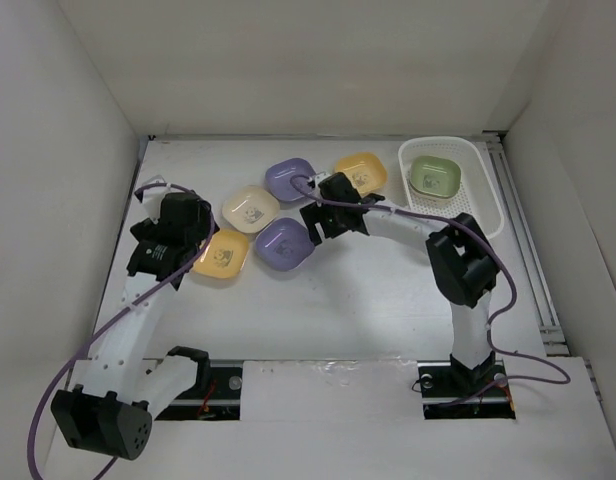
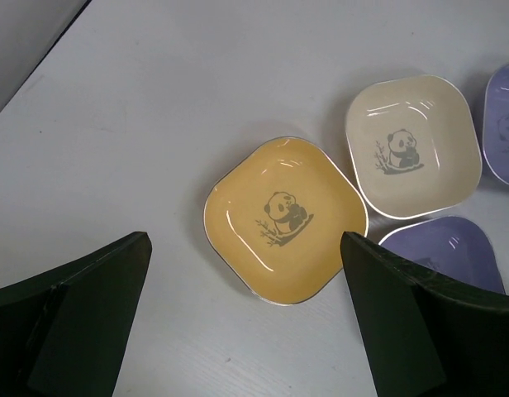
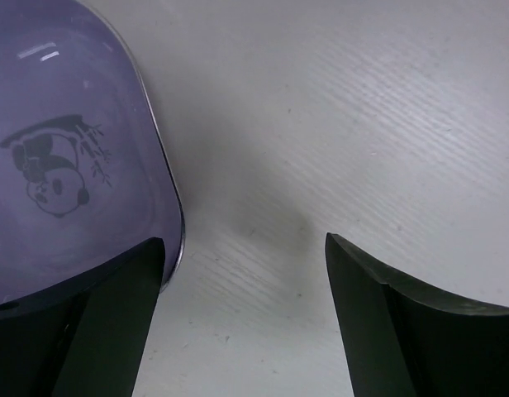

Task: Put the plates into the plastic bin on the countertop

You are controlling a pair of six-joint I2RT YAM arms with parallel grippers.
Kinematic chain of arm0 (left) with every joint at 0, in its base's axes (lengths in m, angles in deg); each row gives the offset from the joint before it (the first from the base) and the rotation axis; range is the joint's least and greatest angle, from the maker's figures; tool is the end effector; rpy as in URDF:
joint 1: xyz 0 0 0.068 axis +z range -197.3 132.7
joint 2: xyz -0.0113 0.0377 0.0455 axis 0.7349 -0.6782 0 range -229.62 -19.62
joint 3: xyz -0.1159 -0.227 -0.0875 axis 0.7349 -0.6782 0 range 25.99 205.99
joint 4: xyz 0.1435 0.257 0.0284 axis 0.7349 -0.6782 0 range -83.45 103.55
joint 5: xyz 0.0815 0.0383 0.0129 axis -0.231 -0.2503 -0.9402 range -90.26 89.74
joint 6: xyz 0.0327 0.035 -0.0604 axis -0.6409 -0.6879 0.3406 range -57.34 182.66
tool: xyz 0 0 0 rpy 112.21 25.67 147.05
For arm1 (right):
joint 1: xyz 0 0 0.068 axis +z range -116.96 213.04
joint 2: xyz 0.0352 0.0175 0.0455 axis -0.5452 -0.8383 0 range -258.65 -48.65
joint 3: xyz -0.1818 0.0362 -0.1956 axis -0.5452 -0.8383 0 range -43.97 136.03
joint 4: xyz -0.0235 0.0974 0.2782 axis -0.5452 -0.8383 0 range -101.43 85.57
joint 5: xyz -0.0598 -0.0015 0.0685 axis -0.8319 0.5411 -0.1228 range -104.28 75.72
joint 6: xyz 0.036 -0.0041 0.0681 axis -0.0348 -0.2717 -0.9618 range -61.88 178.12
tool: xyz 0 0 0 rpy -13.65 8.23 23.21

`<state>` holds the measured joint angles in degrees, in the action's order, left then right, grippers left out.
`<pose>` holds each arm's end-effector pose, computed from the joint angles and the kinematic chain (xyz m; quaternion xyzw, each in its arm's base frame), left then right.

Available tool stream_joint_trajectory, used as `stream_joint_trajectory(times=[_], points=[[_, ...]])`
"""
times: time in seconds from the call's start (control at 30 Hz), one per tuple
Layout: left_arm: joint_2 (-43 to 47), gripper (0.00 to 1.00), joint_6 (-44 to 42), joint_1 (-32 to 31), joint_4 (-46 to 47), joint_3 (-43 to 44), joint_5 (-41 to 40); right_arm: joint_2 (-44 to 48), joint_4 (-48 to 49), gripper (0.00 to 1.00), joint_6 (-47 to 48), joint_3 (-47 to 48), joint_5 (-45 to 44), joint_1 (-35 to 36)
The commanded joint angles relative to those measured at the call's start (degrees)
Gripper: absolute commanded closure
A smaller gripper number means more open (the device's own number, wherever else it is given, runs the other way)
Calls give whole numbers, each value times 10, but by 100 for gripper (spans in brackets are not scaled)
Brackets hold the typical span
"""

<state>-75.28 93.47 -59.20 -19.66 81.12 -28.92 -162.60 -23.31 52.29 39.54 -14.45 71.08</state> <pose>0.2652 -0.0237 0.3130 -0.2555 0.8236 0.0369 0.5050 0.3857 0.3016 0.1550 -0.2596 0.9010 0.1286 0.3229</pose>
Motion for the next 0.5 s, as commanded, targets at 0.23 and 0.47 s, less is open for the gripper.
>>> stream_joint_trajectory(times=[0.23,0.47], points=[[23,0,-11,0,17,9,20,-32,34,40,8,11,14,20],[35,0,-11,0,17,9,20,-19,29,92,3,-32,-6,8]])
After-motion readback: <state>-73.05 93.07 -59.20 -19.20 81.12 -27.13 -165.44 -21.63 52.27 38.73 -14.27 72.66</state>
